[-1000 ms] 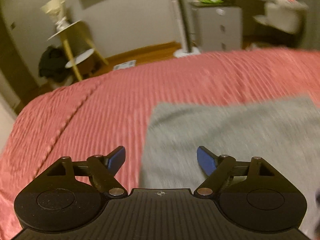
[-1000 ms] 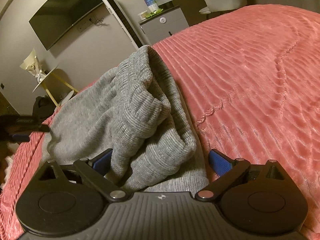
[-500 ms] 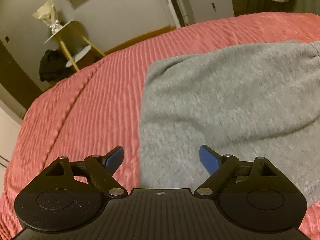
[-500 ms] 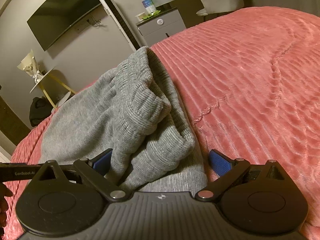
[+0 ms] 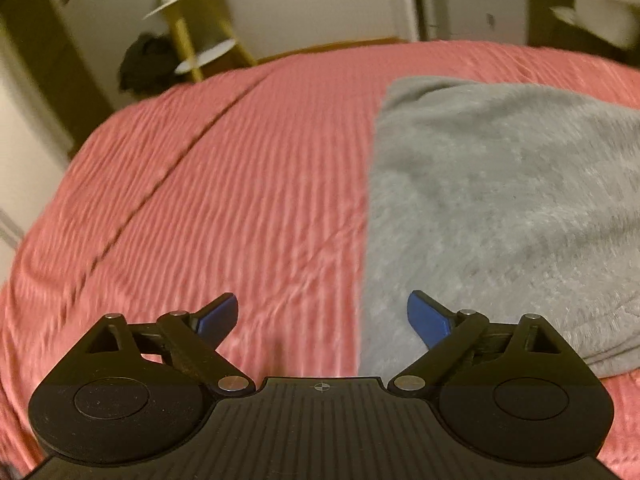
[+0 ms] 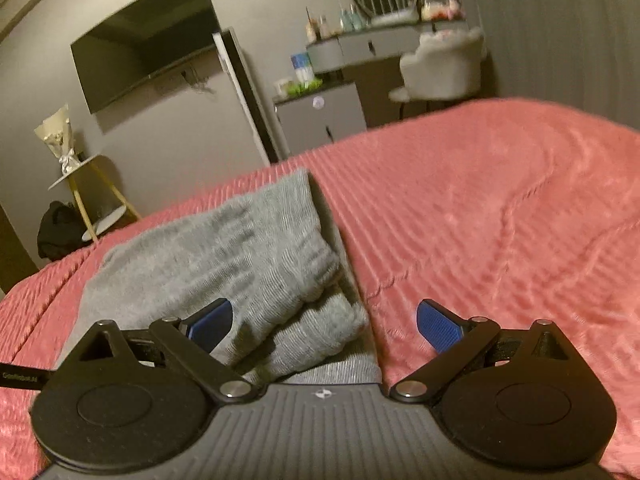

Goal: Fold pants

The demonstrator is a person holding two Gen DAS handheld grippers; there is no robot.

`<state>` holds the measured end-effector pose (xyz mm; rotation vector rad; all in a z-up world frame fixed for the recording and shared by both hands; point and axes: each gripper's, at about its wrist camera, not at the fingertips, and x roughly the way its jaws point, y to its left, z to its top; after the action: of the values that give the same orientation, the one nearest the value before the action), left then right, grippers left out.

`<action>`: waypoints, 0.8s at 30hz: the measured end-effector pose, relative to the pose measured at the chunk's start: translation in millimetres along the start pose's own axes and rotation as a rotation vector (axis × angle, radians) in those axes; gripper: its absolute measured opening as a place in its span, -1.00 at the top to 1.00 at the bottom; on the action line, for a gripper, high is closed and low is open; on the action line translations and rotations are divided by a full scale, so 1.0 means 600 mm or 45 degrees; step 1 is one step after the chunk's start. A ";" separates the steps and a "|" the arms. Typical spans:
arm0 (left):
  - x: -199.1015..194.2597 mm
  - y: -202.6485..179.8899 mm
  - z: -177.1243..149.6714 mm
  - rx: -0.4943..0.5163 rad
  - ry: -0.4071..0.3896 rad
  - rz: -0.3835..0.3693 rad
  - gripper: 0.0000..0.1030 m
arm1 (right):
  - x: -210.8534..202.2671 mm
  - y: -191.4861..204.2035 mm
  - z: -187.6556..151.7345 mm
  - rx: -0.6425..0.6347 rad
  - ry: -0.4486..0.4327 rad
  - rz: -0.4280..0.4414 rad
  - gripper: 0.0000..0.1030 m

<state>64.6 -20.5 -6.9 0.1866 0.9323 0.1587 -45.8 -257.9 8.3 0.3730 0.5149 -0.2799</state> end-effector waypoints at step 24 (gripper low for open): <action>-0.038 0.094 -0.071 -0.417 0.106 -0.324 -0.87 | -0.013 0.067 -0.005 -0.306 0.230 -0.019 -0.35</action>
<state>13.6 33.5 -1.2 -0.2424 0.9901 0.0824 -39.2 -219.5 21.0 0.1615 0.7214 -0.1963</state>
